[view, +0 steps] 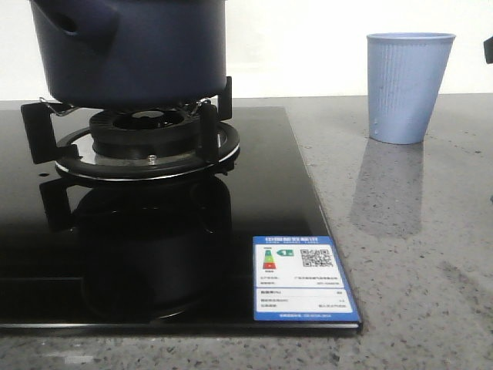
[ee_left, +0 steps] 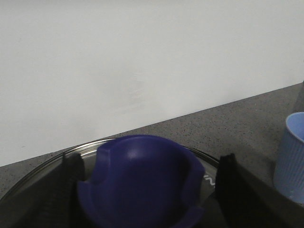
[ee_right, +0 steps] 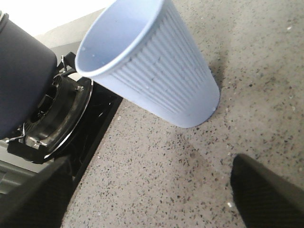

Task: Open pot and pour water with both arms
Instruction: 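Lower the lid back onto the pot with the left gripper and release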

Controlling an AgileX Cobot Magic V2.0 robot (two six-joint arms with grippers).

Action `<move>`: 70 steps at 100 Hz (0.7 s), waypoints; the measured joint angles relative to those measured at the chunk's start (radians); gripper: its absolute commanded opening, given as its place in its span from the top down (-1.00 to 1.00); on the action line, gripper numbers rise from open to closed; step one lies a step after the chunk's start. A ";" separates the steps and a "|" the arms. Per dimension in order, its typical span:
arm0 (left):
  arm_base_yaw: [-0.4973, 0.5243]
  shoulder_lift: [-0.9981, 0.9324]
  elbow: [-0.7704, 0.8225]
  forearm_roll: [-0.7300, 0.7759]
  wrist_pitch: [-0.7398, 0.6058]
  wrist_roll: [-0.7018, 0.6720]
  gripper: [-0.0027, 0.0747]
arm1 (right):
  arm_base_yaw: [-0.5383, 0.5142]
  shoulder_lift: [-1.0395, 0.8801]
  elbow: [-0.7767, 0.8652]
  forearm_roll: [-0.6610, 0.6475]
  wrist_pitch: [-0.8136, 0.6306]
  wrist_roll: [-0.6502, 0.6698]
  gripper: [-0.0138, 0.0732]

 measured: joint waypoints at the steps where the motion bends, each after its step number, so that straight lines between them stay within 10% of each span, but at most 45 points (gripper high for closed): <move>1: 0.000 -0.002 0.000 0.000 0.000 0.000 -0.46 | 0.000 0.000 0.000 0.000 0.000 0.000 -0.67; 18: 0.000 -0.098 0.000 0.000 0.017 0.000 -0.46 | 0.000 -0.021 0.000 0.000 0.000 0.002 -0.28; 40: 0.074 -0.274 0.000 0.000 0.090 0.000 -0.21 | 0.000 -0.125 0.000 -0.012 0.000 0.010 0.85; 62: 0.238 -0.441 0.000 0.000 0.181 0.000 0.92 | 0.000 -0.270 0.000 0.074 -0.011 0.022 0.83; 70: 0.295 -0.486 0.000 0.000 0.228 0.000 0.98 | 0.000 -0.328 0.000 0.180 -0.008 0.022 0.82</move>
